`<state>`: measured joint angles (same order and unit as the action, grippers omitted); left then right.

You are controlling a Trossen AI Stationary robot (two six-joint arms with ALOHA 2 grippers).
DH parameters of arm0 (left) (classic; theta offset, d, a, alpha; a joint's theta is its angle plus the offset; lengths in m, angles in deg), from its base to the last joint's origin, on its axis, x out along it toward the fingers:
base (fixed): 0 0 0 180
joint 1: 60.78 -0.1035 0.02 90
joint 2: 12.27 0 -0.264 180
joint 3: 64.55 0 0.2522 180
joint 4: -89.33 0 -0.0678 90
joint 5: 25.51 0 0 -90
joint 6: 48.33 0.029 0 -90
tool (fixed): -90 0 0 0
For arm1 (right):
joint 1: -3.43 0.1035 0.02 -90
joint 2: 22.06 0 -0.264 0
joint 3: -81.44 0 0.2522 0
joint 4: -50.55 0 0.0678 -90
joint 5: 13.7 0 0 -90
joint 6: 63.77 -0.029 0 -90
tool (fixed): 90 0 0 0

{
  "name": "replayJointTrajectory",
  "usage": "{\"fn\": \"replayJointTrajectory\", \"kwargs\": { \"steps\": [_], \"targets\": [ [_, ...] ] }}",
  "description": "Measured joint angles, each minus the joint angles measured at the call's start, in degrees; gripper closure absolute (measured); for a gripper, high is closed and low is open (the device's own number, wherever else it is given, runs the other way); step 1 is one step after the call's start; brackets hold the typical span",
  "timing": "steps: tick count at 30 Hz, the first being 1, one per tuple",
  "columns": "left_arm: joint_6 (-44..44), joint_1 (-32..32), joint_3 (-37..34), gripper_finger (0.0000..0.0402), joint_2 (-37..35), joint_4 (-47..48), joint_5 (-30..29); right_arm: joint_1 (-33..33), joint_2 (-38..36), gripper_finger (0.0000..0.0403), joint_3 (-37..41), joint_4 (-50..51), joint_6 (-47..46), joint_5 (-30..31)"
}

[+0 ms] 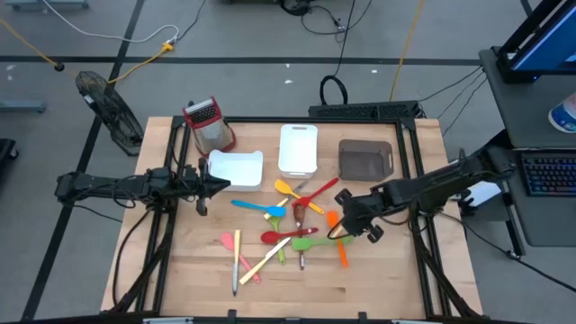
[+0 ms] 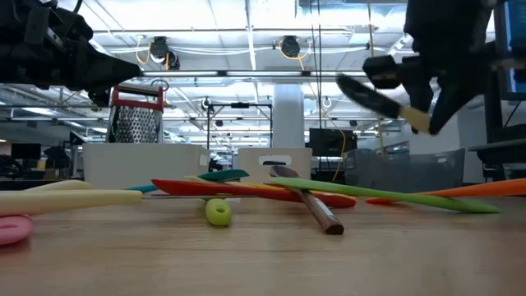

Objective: Pick & Place Kitchen Items
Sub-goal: Put the yellow knife into the left white bin

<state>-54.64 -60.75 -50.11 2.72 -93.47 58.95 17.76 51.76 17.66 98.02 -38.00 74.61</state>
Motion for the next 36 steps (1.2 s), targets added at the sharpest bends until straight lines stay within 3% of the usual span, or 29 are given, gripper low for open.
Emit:
{"fn": "replayJointTrajectory", "kwargs": {
  "steps": [4, 12, 23, 30, 36],
  "targets": [
    [-1.16, 0.00, 0.00, 0.0378, 0.00, -0.04, 0.02, -0.42, -3.55, 0.0358, 0.00, -2.72, -7.48, 0.09],
    [-15.03, 0.00, -0.01, 0.0378, 0.00, -3.23, 0.05, -2.59, -8.30, 0.0358, 0.00, -11.72, -25.62, -0.47],
    [-25.07, 0.00, 0.00, 0.0378, -0.02, -10.07, 0.01, -6.87, -9.42, 0.0358, -0.02, -27.15, -52.30, -10.71],
    [-27.63, 0.03, -0.01, 0.0378, 0.00, -13.97, -1.29, -8.40, -8.27, 0.0358, -0.09, -36.88, -60.52, -12.39],
    [-29.37, 0.09, -0.01, 0.0378, 0.00, -20.67, -0.40, -9.15, -5.95, 0.0358, -0.04, -45.19, -61.37, -13.62]
  ]
}}
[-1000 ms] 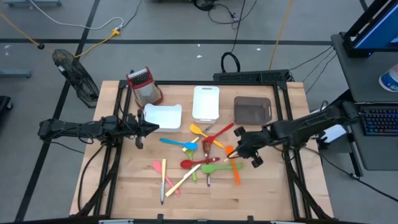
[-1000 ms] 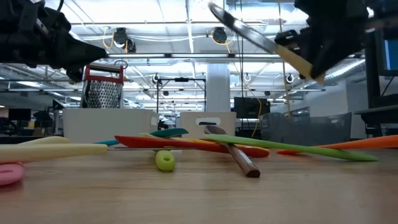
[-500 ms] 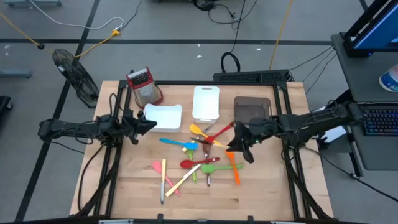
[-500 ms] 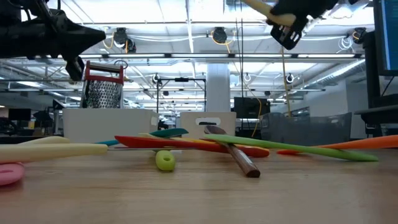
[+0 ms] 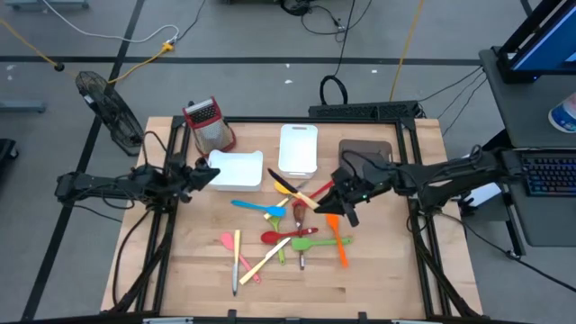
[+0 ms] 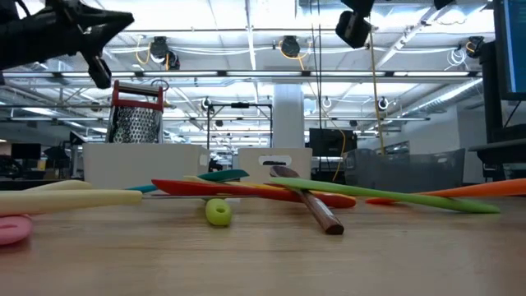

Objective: Pick & Place Kitchen Items
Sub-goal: Put the yellow knife into the left white bin

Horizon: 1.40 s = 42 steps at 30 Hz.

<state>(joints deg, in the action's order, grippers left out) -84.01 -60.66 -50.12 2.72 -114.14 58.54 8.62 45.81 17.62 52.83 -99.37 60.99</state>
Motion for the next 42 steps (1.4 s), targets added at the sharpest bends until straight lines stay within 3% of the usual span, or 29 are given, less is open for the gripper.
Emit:
{"fn": "replayJointTrajectory", "kwargs": {
  "steps": [7, 13, 32, 42],
  "targets": [
    [-2.22, 2.34, 0.47, 0.0378, 1.92, -5.07, 0.43, -0.76, 3.50, 0.0358, 0.00, -6.12, 0.04, 0.07],
    [-1.08, 6.04, 4.93, 0.0378, 8.07, -7.49, -1.61, -2.41, 6.41, 0.0358, 0.00, -11.73, 0.10, 0.04],
    [2.16, 10.16, 34.00, 0.0378, 45.81, -7.50, -3.04, -6.01, 8.99, 0.0358, 0.00, -20.77, 0.24, 0.04],
    [3.60, 10.14, 41.58, 0.0378, 57.54, -7.52, -3.04, -5.99, 8.99, 0.0358, 0.00, -20.88, 0.22, 0.04]
  ]
}}
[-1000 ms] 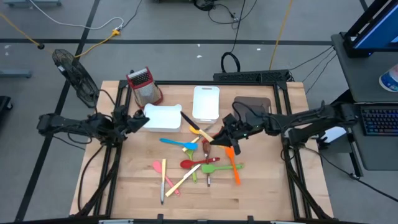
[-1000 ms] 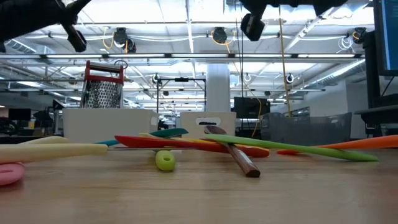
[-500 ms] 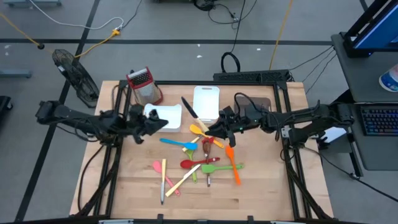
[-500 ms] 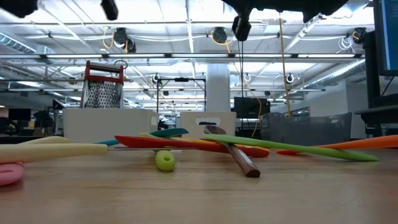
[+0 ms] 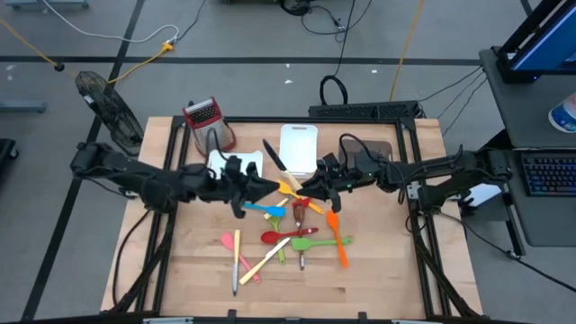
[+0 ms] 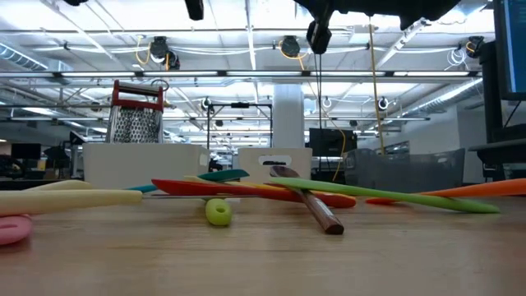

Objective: Pick & Place Kitchen Items
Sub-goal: Put the yellow knife into the left white bin

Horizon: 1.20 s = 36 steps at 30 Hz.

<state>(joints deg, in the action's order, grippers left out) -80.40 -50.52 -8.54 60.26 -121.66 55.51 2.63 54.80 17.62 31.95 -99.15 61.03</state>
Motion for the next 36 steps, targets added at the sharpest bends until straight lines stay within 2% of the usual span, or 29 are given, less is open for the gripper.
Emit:
{"fn": "replayJointTrajectory", "kwargs": {
  "steps": [7, 24, 28, 36],
  "targets": [
    [-0.03, -0.02, 0.18, 0.0378, 2.08, -0.06, 0.00, 0.02, 0.00, 0.0358, 0.00, -0.46, -1.49, -0.02],
    [0.40, -0.04, 0.18, 0.0373, 2.11, 0.43, -0.90, 0.02, 0.00, 0.0358, 0.00, -3.08, -1.49, 0.04],
    [0.37, -0.07, 0.18, 0.0335, 2.11, 0.43, -2.46, 0.02, 0.00, 0.0358, 0.00, -3.40, -1.49, 0.09],
    [-0.01, -0.07, 0.18, 0.0207, 2.11, 0.32, -5.88, 0.11, -0.02, 0.0358, 0.00, -3.45, -2.10, 3.86]
  ]
}}
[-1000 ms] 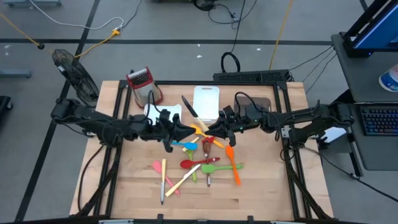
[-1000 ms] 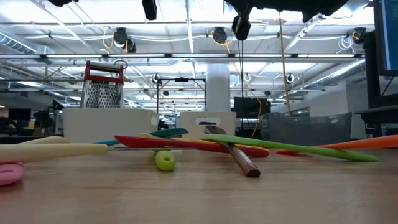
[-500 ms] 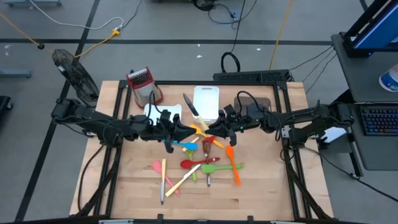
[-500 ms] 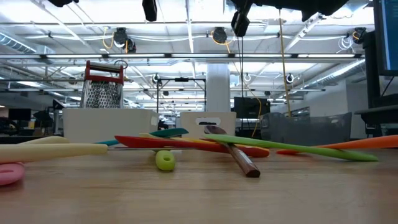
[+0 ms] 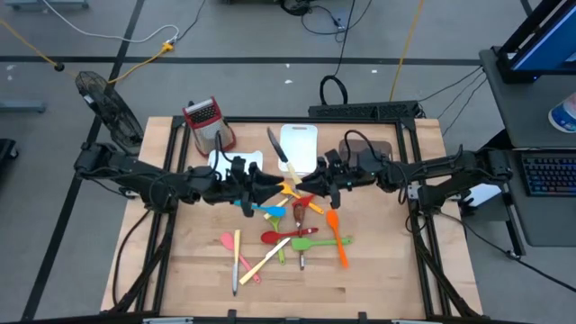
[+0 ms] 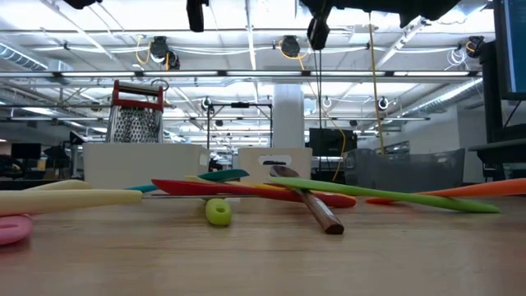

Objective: Pick & Place Kitchen Items
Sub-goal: Put the yellow knife into the left white bin

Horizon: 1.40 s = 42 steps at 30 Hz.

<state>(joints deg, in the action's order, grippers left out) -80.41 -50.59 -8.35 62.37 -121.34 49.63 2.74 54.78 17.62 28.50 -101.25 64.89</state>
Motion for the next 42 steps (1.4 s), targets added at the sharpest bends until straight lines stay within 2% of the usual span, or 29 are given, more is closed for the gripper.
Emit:
{"fn": "replayJointTrajectory", "kwargs": {
  "steps": [4, 8, 17, 23, 32, 35, 37, 42],
  "targets": [
    [0.08, -0.04, -0.02, 0.0162, 0.00, -0.11, -3.59, 0.39, 0.00, 0.0358, 0.00, 0.00, -0.41, 2.87],
    [0.12, -0.39, -0.02, 0.0142, 0.00, -0.38, -4.67, 0.44, 0.29, 0.0358, 0.00, -0.06, -2.30, 3.88],
    [-0.87, -2.03, -0.02, 0.0137, 0.00, -0.26, -4.71, 1.17, 5.27, 0.0358, 0.04, -5.94, -7.52, 3.83],
    [-0.63, -1.97, -0.02, 0.0137, 0.20, -0.08, -4.69, 1.16, 8.55, 0.0358, -0.01, -15.15, -10.50, 3.78],
    [-3.65, -3.32, -0.09, 0.0138, 3.42, -0.22, -2.22, 1.29, 11.26, 0.0358, -0.17, -17.39, -13.43, 3.90],
    [-5.78, -4.11, -0.09, 0.0150, 3.81, -0.37, -0.58, 1.29, 11.15, 0.0358, -0.17, -17.73, -12.57, 4.06],
    [-7.46, -4.70, -0.09, 0.0172, 3.87, -0.33, 0.01, 1.29, 11.19, 0.0358, -0.17, -17.48, -12.57, 4.07],
    [-9.22, -6.20, -0.07, 0.0275, 3.87, -0.59, 1.03, 1.42, 11.19, 0.0358, -0.17, -16.72, -12.78, 5.04]
  ]
}}
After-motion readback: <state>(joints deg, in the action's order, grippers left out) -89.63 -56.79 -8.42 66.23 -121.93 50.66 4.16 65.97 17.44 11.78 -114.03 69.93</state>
